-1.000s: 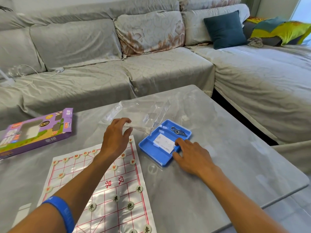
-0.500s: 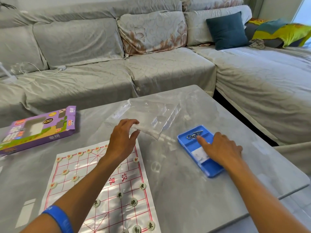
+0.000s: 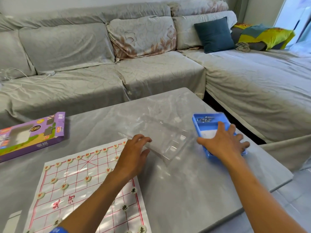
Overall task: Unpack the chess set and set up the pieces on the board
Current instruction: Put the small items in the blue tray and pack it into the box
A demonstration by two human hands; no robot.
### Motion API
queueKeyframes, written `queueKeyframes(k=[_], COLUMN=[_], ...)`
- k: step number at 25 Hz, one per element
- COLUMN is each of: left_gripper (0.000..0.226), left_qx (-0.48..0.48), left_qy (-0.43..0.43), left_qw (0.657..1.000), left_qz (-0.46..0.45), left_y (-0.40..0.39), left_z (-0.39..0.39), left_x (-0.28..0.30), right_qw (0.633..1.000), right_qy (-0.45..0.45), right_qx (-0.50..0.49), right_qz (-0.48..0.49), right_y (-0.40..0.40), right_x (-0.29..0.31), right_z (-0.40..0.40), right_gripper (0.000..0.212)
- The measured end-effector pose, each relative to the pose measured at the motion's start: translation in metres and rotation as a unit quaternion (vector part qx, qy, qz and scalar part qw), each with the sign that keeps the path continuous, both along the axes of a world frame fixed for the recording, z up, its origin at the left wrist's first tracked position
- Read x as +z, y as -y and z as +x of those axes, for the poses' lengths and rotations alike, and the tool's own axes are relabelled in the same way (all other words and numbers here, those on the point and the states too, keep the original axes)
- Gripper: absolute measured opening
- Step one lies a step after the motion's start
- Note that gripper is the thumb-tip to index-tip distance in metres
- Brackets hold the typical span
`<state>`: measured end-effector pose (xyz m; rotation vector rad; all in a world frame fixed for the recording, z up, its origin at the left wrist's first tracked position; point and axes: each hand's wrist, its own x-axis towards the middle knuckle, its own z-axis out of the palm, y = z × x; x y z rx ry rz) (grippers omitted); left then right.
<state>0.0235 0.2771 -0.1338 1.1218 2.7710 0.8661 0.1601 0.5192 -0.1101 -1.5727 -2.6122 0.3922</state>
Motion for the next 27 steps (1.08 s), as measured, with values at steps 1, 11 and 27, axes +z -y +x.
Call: queueKeyframes(k=[1,11,27], left_gripper=[0.032,0.042,0.061], left_qx=[-0.02,-0.115,-0.132], left_qy=[0.0,-0.008,0.005], left_qw=[1.0,0.99,0.983], left_qz=[-0.002,-0.081,-0.128], left_y=[-0.005,-0.011,-0.014], left_z=[0.006,0.043,0.034], left_x=[-0.001,-0.016,-0.026], right_qw=[1.0,0.977,0.957], right_qy=[-0.028,0.032,0.018], right_qx=[0.001,0.203,0.285], right_qz=[0.013,0.05,0.048], right_y=[-0.002,0.052,0.021], right_x=[0.008,-0.012,-0.039], right_z=[0.003,-0.025,-0.044], right_gripper=[0.101,0.093,0.092])
